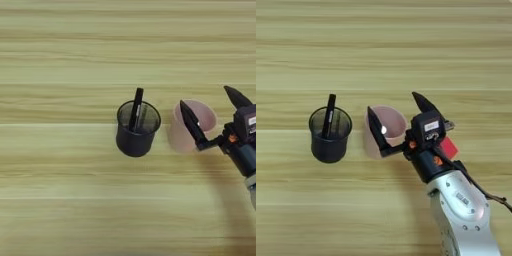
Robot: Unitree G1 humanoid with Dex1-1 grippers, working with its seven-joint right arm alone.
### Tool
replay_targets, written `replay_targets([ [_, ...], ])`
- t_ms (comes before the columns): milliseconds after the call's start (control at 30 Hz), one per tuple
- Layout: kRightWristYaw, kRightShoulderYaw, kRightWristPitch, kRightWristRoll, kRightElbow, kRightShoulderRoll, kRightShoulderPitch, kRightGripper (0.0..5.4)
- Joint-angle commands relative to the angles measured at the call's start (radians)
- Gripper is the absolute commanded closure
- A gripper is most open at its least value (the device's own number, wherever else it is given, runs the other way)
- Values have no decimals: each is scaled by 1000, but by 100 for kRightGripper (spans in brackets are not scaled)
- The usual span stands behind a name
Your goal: Move the objects on the table
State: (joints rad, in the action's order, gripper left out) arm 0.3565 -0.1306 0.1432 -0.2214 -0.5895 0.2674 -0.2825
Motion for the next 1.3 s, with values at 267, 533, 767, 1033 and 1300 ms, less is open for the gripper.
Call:
replay_targets([
  [267, -9, -45, -27, -32, -71, 15, 40, 5],
  [533, -10, -111, -12, -63, -97, 31, 40, 5],
  [767, -4, -202, -13, -93, -82, 56, 37, 5],
  [1033, 7, -287, -19, -111, -35, 85, 31, 5],
  [1300, 8, -314, -33, -75, 81, 98, 51, 5],
])
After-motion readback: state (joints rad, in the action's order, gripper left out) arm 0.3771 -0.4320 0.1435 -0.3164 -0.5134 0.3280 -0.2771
